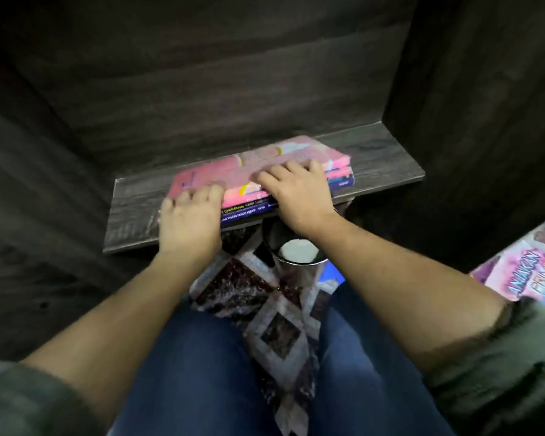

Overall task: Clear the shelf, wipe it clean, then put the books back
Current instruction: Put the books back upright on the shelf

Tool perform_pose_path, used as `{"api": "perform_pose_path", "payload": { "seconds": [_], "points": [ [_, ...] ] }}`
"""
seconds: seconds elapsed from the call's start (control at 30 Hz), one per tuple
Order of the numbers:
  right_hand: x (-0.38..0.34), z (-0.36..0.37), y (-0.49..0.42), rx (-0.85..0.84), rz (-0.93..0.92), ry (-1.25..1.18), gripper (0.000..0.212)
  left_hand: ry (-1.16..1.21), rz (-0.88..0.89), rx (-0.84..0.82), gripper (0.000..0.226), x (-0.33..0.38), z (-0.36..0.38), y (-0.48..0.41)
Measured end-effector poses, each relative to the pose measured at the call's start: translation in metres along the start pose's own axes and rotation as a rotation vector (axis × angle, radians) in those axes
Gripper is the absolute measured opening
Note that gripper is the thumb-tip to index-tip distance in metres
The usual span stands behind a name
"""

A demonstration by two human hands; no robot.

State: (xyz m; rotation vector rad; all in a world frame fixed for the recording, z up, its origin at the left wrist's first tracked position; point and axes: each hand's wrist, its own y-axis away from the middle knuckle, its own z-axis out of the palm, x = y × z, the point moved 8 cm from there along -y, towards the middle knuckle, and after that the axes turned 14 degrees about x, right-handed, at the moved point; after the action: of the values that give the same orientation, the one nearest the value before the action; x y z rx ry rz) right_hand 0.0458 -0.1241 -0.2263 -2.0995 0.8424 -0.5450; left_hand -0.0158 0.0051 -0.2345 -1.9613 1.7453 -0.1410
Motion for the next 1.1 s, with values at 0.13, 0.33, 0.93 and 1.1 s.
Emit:
{"api": "perform_pose_path", "payload": {
  "seconds": [0.13, 0.33, 0.93, 1.1],
  "points": [
    [-0.002, 0.042, 0.029, -0.195, 0.026, -0.003, 0.033, 0.028, 0.095, -0.016, 0.069, 0.005, 0.038, 0.003],
    [0.029, 0.074, 0.050, -0.554, 0.147, -0.097, 0.095, 0.125, 0.064, -0.118, 0.098, -0.004, 0.070, -0.011],
    [0.044, 0.079, 0.051, -0.375, 0.043, -0.092, 0.109, 0.240, -0.039, -0.011, 0.105, -0.010, 0.090, -0.006],
    [0.046, 0.073, 0.055, -0.305, 0.034, -0.066, 0.093, 0.294, -0.036, -0.196, 0.117, -0.006, 0.098, -0.014]
  ]
}}
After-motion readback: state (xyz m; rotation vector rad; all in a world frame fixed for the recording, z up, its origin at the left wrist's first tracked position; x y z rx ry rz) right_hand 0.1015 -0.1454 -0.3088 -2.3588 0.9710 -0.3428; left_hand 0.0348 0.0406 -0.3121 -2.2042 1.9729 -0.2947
